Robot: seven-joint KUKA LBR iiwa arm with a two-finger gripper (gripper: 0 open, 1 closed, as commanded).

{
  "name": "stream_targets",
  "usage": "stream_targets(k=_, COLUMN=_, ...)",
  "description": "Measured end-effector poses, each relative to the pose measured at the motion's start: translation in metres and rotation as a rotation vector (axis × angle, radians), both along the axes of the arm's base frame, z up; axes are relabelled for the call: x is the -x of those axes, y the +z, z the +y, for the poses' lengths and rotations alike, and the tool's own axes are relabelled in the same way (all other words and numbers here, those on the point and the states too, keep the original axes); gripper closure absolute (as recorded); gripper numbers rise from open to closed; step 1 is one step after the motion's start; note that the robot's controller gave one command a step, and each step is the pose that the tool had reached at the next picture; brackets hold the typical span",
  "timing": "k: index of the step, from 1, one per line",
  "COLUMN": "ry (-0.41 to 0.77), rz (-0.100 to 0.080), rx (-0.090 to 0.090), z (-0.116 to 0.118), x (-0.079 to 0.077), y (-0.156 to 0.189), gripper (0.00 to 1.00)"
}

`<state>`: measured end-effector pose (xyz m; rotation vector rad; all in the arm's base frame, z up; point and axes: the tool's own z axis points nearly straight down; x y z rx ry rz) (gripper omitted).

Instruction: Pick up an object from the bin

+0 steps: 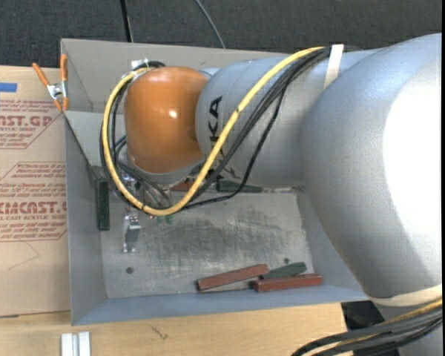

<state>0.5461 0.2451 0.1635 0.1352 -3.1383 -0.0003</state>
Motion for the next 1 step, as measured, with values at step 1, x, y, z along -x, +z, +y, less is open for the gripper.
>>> stream_targets(k=1, ry=0.068, rz=-0.016, rx=-0.004, z=-0.0007, x=-0.0136, y=-0.0121, gripper=0.00)
